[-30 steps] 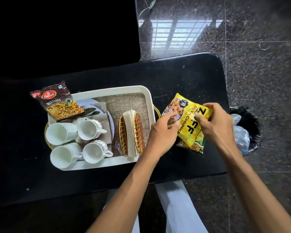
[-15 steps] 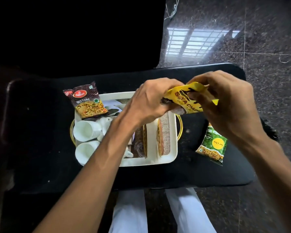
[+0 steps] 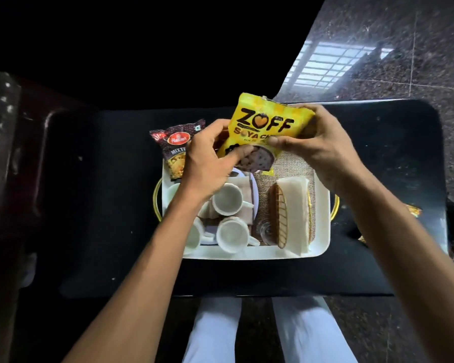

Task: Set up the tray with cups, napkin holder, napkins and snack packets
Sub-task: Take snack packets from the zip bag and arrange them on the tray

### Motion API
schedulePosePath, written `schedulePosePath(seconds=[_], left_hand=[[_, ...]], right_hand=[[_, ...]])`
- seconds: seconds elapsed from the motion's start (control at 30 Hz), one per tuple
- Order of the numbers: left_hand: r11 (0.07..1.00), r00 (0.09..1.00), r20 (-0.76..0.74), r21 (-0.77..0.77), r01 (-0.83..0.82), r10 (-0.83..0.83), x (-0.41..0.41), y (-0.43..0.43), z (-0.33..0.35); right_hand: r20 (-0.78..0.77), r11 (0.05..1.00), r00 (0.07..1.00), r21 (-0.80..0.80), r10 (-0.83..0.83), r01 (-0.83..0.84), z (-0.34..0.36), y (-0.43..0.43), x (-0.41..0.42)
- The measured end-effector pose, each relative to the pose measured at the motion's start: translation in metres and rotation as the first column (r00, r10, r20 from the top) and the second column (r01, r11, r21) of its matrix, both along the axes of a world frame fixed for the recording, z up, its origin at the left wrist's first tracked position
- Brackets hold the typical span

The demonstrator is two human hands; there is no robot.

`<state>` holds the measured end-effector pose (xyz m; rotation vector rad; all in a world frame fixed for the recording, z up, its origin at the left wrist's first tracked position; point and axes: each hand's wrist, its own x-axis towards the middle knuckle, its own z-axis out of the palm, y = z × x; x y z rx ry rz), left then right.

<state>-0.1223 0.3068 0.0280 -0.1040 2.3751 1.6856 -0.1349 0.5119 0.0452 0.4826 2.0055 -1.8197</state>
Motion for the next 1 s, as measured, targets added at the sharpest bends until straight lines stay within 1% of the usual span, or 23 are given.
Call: schedulePosePath(seconds=[0.03, 0.07, 0.13, 0.2, 0.23, 0.3, 0.43, 0.53, 0.67, 0.87, 0.93, 1.0], left_hand=[[0.999, 0.999, 0.031, 0.015, -0.039, 0.039, 0.001, -0.003, -0.005], [0.997, 0.996, 0.055, 0.01, -0.074, 0.073, 0.002, -0.006, -0.01], [0.993, 0.99, 0.08, -0.043, -0.112, 0.115, 0.005, -0.008, -0.018], [0.989, 0.988, 0.093, -0.092, -0.118, 0.126, 0.008, -0.01, -0.024], [0.988, 0.986, 0.103, -0.105, -0.117, 0.128, 0.009, -0.01, -0.026], [0.99, 0.981, 0.143, -0.08, -0.118, 0.129, 0.011, -0.011, -0.029], [0.987, 0.956, 0.248, -0.028, -0.156, 0.158, 0.01, -0.011, -0.033], [0.982, 0.942, 0.279, -0.012, -0.191, 0.187, 0.011, -0.008, -0.032], [0.983, 0.945, 0.27, -0.015, -0.185, 0.182, 0.014, -0.003, -0.028], [0.979, 0.958, 0.205, -0.01, -0.202, 0.199, 0.023, 0.007, -0.009], [0.979, 0.96, 0.193, -0.011, -0.206, 0.204, 0.029, 0.016, -0.001], [0.98, 0.963, 0.184, -0.007, -0.2, 0.198, 0.035, 0.03, 0.008]], right_hand=[[0.006, 1.0, 1.0, -0.018, -0.019, 0.019, -0.004, -0.006, -0.001], [0.008, 1.0, 1.0, -0.004, -0.027, 0.027, -0.008, -0.011, -0.002], [-0.008, 0.993, 1.0, 0.119, -0.016, 0.017, -0.015, -0.019, -0.001], [-0.031, 0.965, 0.999, 0.261, 0.011, -0.002, -0.02, -0.026, 0.0], [-0.037, 0.953, 0.999, 0.303, 0.016, -0.004, -0.023, -0.029, 0.001], [-0.04, 0.939, 0.999, 0.344, 0.013, 0.002, -0.027, -0.035, 0.0], [-0.029, 0.927, 1.0, 0.376, 0.012, 0.0, -0.034, -0.041, -0.005], [-0.036, 0.914, 0.999, 0.405, 0.005, 0.01, -0.037, -0.042, -0.006], [-0.037, 0.915, 0.999, 0.403, -0.017, 0.031, -0.038, -0.037, -0.006], [-0.048, 0.915, 0.999, 0.403, -0.014, 0.033, -0.033, -0.016, 0.0], [-0.065, 0.915, 0.997, 0.399, -0.038, 0.061, -0.028, -0.006, 0.005], [-0.114, 0.905, 0.991, 0.41, -0.074, 0.115, -0.02, 0.008, 0.015]])
